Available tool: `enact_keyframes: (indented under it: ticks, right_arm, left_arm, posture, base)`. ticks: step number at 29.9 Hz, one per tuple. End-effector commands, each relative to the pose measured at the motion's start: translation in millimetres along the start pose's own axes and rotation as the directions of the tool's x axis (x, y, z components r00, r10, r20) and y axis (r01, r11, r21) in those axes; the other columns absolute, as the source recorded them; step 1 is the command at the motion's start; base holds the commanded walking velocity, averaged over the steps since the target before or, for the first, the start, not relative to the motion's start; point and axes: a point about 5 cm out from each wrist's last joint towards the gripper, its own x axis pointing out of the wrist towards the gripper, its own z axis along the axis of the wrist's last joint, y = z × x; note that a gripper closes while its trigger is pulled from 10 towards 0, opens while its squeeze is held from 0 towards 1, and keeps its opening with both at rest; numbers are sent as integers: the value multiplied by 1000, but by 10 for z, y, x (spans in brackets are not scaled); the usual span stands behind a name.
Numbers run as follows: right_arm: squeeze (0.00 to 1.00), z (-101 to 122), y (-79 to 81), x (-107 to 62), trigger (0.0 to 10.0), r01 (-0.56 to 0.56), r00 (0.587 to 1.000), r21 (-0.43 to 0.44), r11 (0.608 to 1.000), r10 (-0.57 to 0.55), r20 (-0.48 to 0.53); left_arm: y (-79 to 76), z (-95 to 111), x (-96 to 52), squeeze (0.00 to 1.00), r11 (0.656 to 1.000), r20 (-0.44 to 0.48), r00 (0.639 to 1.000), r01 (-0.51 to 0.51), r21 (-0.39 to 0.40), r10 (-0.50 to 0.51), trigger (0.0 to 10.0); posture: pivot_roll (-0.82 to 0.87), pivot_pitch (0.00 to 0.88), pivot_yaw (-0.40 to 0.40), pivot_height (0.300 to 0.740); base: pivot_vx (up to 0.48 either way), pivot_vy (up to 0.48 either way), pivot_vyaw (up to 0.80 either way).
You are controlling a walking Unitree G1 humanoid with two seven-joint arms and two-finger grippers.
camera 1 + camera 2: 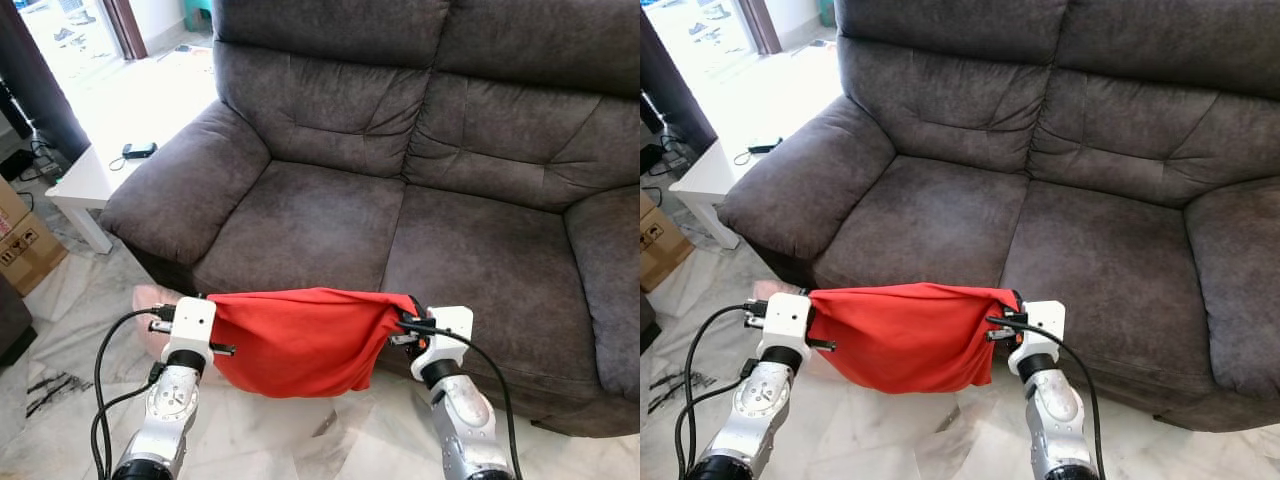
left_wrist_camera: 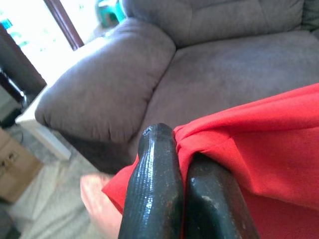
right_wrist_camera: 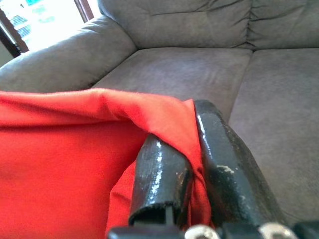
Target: Move the pillow to the sofa from floor
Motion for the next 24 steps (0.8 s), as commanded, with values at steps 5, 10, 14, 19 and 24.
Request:
enact_keyframes:
  ticks: [5, 10, 14, 19, 24]
  right_arm:
    - [0, 150, -89, -18, 10000, 72, 993, -16, 997, -70, 99]
    - [0, 203, -121, 28, 10000, 88, 989, -13, 996, -86, 117]
    - [0, 319, -169, 109, 10000, 98, 985, -21, 995, -94, 143]
    - [0, 393, -249, 165, 10000, 116, 982, -30, 993, -110, 152]
    - [0, 511, -343, 244, 10000, 123, 980, -54, 991, -113, 167]
  left_arm:
    - [101, 392, 122, 0, 998, 181, 983, -42, 45, 34, 10000]
    - [126, 400, 170, 0, 997, 171, 984, -66, 41, 58, 10000]
    - [114, 380, 228, 0, 997, 147, 987, -67, 38, 60, 10000]
    - [100, 392, 291, 0, 996, 139, 988, -72, 48, 65, 10000]
    - [148, 381, 338, 0, 992, 131, 987, -104, 74, 94, 10000]
  posture:
    - [104, 65, -2, 740]
    - [99, 50, 1, 740]
    - [82, 26, 0, 740]
    - [77, 0, -14, 740]
    - [69, 0, -25, 740]
  base:
    - [0, 0, 0]
    - [0, 0, 0]
    - [0, 0, 0]
    - [0, 0, 0]
    - [0, -208, -724]
